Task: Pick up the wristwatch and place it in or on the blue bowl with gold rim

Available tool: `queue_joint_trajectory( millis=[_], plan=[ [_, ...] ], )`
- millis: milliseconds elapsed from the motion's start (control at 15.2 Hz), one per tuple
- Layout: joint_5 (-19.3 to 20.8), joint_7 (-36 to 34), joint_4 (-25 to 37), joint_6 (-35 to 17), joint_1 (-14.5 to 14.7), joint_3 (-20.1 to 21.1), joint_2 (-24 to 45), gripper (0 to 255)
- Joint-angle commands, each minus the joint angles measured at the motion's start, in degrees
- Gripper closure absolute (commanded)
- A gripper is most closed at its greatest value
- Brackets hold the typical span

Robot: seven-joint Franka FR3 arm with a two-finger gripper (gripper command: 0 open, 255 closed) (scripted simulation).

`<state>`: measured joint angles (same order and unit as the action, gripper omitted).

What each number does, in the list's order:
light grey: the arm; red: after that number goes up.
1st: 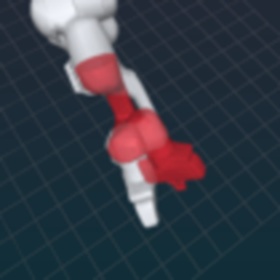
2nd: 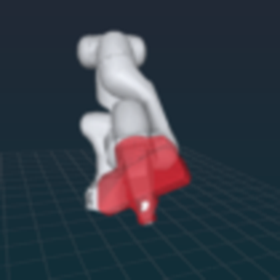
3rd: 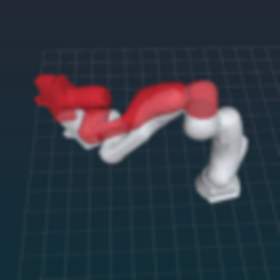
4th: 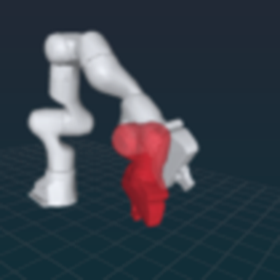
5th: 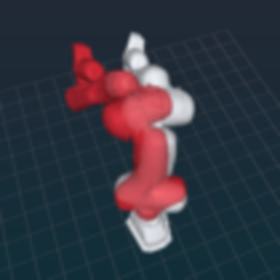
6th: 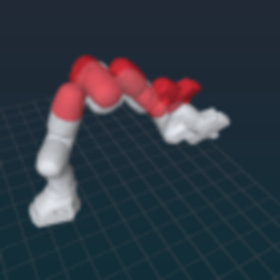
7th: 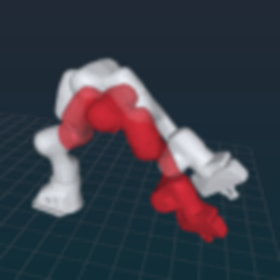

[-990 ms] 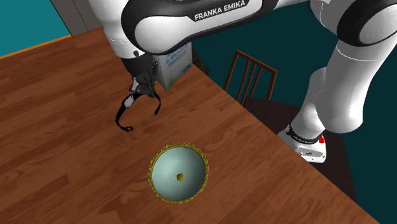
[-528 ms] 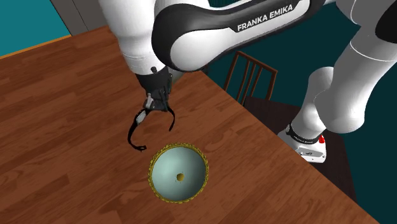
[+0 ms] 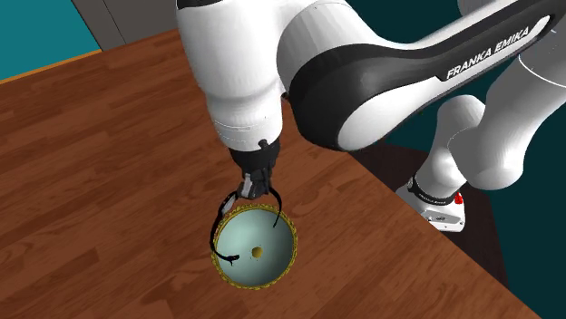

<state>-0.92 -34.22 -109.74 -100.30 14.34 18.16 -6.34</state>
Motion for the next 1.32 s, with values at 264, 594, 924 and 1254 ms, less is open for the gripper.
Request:
queue_joint_trajectory(
  millis=[264,594,924,1254],
  plan=[
    [-0.5,-1.4,-4.7,-3.7,0.7,0.8,-1.0,255],
    [-0.3,-1.6,-7.9,-7.6,0.8,1.0,-0.3,255],
    [-0.2,-1.8,-10.2,-10.5,0.8,1.1,0.3,255],
    [-0.2,-1.8,-10.1,-10.5,0.8,1.1,0.3,255]
  ],
)
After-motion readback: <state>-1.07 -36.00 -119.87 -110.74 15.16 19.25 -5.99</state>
